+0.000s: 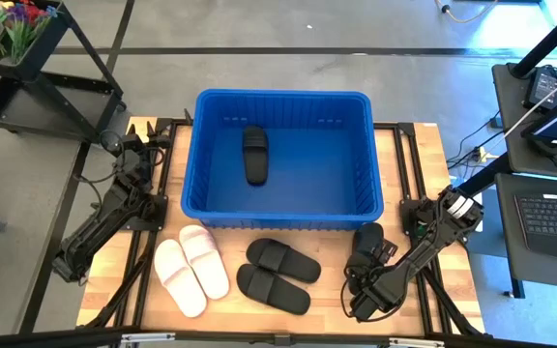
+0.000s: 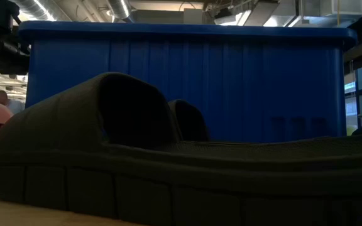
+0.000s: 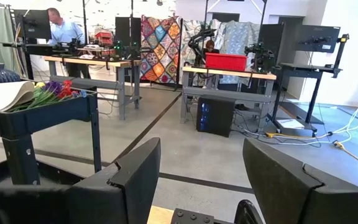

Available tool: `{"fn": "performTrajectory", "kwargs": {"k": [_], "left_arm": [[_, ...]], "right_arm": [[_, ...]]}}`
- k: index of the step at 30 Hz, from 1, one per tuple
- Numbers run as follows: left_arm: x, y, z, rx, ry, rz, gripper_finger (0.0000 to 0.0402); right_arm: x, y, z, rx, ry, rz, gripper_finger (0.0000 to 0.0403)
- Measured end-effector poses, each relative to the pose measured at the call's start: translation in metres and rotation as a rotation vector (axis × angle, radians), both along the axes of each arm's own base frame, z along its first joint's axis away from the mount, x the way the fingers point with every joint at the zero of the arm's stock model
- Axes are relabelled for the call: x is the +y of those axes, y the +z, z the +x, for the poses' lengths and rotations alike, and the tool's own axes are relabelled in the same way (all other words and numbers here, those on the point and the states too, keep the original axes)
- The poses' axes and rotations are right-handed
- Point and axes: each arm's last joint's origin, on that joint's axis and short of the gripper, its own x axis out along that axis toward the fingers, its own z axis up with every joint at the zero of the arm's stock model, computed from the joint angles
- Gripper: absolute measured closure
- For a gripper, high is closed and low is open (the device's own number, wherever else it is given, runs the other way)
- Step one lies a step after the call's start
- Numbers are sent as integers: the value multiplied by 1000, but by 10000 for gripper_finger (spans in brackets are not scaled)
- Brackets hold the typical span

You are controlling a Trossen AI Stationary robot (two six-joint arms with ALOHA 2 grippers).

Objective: Pick and place slides into bin
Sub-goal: Put the black slide into the blue bin

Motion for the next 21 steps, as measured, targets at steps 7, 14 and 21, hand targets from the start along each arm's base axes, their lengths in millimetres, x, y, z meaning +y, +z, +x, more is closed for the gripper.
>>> {"fn": "performTrajectory", "kwargs": {"k": [7,14,21], "left_arm": [[0,0,0,0,0,0,178],[0,0,0,0,0,0,178],[0,0,0,0,0,0,178]], "right_arm": [[5,8,6,-21,93,0,190],[10,16,12,-21,158,24,190],[16,26,17,-46,156,57,190]]}}
